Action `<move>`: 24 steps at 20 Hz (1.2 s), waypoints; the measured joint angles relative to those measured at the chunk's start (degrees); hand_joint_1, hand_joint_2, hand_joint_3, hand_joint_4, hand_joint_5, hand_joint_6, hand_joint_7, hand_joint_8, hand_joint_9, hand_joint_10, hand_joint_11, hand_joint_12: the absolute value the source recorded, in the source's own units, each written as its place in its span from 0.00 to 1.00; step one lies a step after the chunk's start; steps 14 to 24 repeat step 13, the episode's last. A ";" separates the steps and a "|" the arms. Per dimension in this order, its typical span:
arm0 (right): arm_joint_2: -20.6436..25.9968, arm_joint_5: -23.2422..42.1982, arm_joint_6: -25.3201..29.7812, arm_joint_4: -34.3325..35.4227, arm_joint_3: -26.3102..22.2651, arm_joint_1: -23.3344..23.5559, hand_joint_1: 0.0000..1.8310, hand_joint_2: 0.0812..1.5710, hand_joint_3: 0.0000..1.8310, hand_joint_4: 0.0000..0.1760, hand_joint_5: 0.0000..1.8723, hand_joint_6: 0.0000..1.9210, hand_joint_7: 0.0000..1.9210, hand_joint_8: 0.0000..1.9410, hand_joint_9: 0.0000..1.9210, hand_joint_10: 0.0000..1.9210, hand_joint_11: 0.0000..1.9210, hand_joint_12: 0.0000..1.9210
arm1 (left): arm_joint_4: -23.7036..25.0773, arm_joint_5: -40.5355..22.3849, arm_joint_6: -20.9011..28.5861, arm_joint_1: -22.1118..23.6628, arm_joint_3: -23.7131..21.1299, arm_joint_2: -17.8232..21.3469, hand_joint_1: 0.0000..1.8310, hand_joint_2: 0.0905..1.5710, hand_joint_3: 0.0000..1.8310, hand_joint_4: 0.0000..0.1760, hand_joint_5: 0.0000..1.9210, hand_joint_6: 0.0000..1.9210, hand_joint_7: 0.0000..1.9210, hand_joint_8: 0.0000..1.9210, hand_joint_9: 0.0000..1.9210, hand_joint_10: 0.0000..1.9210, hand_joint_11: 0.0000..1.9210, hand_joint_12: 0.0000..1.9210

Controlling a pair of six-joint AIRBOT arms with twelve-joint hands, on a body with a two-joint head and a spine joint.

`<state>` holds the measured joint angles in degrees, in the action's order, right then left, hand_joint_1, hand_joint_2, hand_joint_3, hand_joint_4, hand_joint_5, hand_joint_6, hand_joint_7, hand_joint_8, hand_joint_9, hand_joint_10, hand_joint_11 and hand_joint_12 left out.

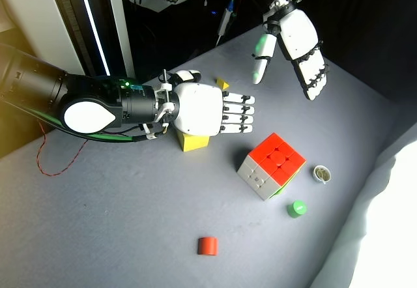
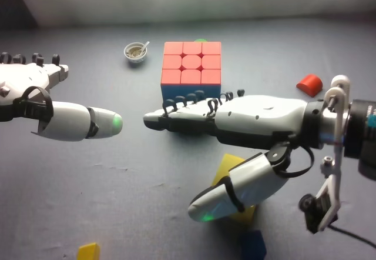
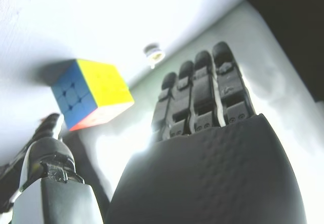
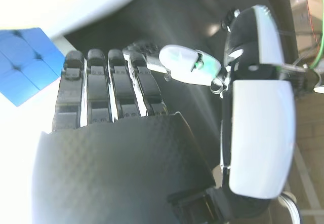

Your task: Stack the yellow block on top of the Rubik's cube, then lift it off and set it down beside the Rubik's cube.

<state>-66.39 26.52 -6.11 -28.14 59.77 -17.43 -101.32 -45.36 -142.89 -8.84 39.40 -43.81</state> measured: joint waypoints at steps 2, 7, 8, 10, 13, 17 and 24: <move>1.55 1.31 0.09 -3.50 -1.16 1.20 0.31 0.57 0.00 0.00 0.00 0.00 0.00 0.00 0.00 0.00 0.00 0.00 | -0.09 0.33 0.02 0.17 0.00 0.00 0.03 0.56 0.00 0.00 0.00 0.00 0.00 0.00 0.01 0.00 0.00 0.06; 6.19 3.06 -6.16 -8.94 -4.04 2.91 0.29 0.56 0.00 0.00 0.00 0.00 0.00 0.00 0.00 0.00 0.00 0.00 | -0.35 0.52 0.02 1.46 -0.02 0.00 0.05 0.55 0.00 0.00 0.02 0.00 0.05 0.00 0.05 0.00 0.00 0.12; 7.34 3.21 -7.76 -8.96 -4.22 2.91 0.29 0.56 0.00 0.00 0.00 0.00 0.00 0.00 0.00 0.00 0.00 0.00 | -0.70 0.48 -0.02 1.46 -0.07 0.07 0.05 0.55 0.00 0.00 0.02 0.00 0.05 0.00 0.05 0.00 0.00 0.12; 10.01 2.99 -11.04 -8.96 -4.31 2.89 0.32 0.54 0.00 0.00 0.00 0.00 0.00 0.00 0.00 0.00 0.00 0.00 | -0.76 0.33 -0.02 1.66 -0.35 0.07 0.05 0.56 0.00 0.00 0.02 0.00 0.05 0.00 0.05 0.00 0.00 0.12; 14.19 3.08 -19.02 -5.81 -4.33 1.31 0.30 0.56 0.00 0.00 0.00 0.00 0.00 0.00 0.00 0.00 0.00 0.00 | -0.81 0.55 0.02 1.66 -0.79 0.07 0.04 0.56 0.00 0.00 0.01 0.00 0.04 0.00 0.05 0.00 0.00 0.12; 14.19 3.08 -19.02 -5.81 -4.33 1.31 0.30 0.56 0.00 0.00 0.00 0.00 0.00 0.00 0.00 0.00 0.00 0.00 | -0.81 0.55 0.02 1.66 -0.79 0.07 0.04 0.56 0.00 0.00 0.01 0.00 0.04 0.00 0.05 0.00 0.00 0.12; 14.19 3.08 -19.02 -5.81 -4.33 1.31 0.30 0.56 0.00 0.00 0.00 0.00 0.00 0.00 0.00 0.00 0.00 0.00 | -0.81 0.55 0.02 1.66 -0.79 0.07 0.04 0.56 0.00 0.00 0.01 0.00 0.04 0.00 0.05 0.00 0.00 0.12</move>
